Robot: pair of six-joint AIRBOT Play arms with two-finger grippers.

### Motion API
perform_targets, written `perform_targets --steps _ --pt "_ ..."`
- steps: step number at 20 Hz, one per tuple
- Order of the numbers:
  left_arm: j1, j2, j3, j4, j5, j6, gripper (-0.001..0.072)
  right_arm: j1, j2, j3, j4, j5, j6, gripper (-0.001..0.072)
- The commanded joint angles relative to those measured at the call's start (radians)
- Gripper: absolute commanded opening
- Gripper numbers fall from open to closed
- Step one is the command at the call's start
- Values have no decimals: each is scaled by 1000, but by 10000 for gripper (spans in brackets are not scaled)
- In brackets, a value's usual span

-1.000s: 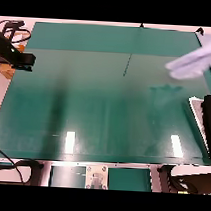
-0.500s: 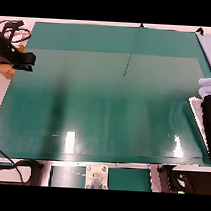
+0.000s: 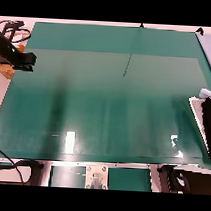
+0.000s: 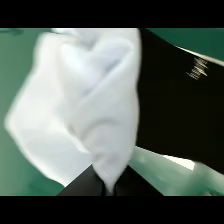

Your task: Fold the shirts.

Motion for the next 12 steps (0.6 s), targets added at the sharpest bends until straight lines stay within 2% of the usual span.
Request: perform_targets --steps 1,2,3,5,6,8,10,11,12 --pt "0 1 0 -18 0 0 24 -14 34 -176 -223 16 12 16" --pt "0 1 0 -22 0 0 24 -14 34 -235 -247 16 12 21" --pt "0 1 0 -25 0 0 24 -14 33 -290 -286 15 12 89" --pt "0 1 0 -24 0 0 24 -15 24 -385 -341 15 14 491" --pt "0 1 0 -25 1 0 24 -15 16 -411 -360 16 27 534" --pt "0 1 0 -25 2 0 24 -13 -3 -411 -348 1 56 534" --pt "0 1 0 -25 10 2 24 15 -8 -381 -233 -56 55 527" --pt "0 1 0 -27 18 3 24 39 -7 -357 -144 -97 40 471" --pt "0 1 0 -28 24 5 24 74 -7 -326 -33 -141 2 209"
